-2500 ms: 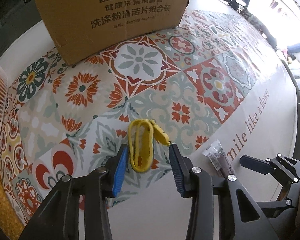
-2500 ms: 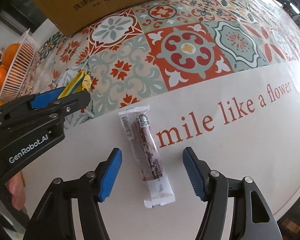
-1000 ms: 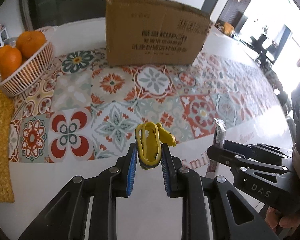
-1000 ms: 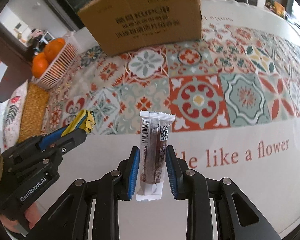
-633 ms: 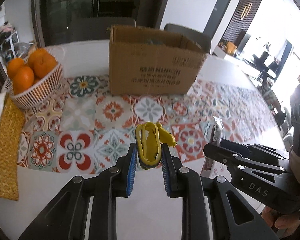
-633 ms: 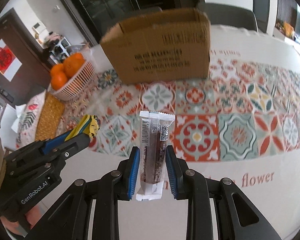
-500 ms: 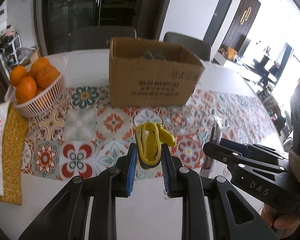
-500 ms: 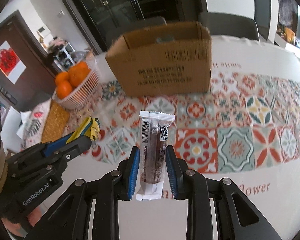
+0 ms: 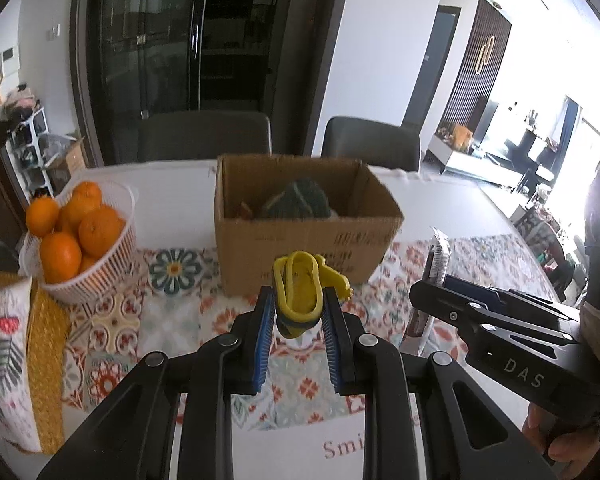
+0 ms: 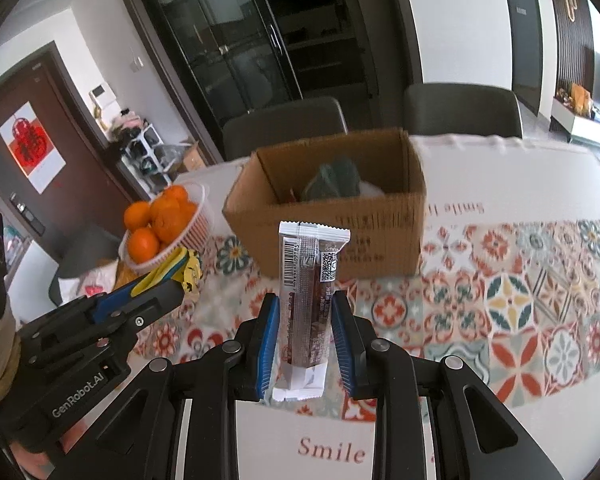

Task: Organize soft objects
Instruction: 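Carry the yellow toy and snack bar into the box and release both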

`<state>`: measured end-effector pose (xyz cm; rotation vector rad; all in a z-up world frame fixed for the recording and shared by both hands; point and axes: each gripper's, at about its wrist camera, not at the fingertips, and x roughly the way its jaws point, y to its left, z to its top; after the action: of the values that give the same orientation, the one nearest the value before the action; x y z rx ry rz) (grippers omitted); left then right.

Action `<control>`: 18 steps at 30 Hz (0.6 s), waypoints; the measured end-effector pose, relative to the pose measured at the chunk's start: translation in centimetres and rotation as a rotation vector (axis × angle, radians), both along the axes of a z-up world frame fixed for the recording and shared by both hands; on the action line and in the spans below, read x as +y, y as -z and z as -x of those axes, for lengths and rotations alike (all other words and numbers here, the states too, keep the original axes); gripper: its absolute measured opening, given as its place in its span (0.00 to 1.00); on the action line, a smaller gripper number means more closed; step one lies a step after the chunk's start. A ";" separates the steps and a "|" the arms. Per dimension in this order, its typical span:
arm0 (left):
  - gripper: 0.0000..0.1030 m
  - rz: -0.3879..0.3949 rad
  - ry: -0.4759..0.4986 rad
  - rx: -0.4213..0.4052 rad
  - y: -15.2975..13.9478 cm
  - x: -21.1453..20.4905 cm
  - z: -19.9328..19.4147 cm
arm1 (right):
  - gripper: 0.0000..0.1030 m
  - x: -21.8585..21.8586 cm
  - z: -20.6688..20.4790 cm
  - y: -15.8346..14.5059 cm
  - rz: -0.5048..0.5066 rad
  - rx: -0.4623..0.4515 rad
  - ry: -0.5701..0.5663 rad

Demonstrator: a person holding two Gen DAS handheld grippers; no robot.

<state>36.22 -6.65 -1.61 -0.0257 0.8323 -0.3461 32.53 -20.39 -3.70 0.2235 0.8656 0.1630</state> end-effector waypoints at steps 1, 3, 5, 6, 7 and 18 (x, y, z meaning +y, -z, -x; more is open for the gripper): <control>0.23 0.000 0.000 -0.005 -0.2 -0.1 -0.3 | 0.27 -0.1 -0.2 -0.2 0.001 -0.006 0.000; 0.23 0.001 0.005 -0.016 -0.6 -0.4 -1.0 | 0.27 -0.3 -0.8 -1.0 0.005 -0.025 0.002; 0.23 0.002 0.007 -0.031 -1.1 -0.7 -1.7 | 0.27 -0.5 -1.4 -1.5 0.006 -0.035 0.005; 0.23 0.003 0.007 -0.038 -1.3 -0.8 -2.0 | 0.27 -0.6 -1.8 -1.9 0.004 -0.044 0.006; 0.23 0.005 0.007 -0.047 -1.7 -1.0 -2.4 | 0.27 -0.7 -2.1 -2.1 0.004 -0.048 0.006; 0.23 0.003 0.008 -0.085 -3.2 -1.7 -6.6 | 0.27 -1.4 -6.5 -4.4 0.005 -0.103 -0.002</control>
<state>42.87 -8.30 1.64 -0.0105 0.7481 -0.3531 38.99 -21.83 0.71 0.2078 0.7639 0.1731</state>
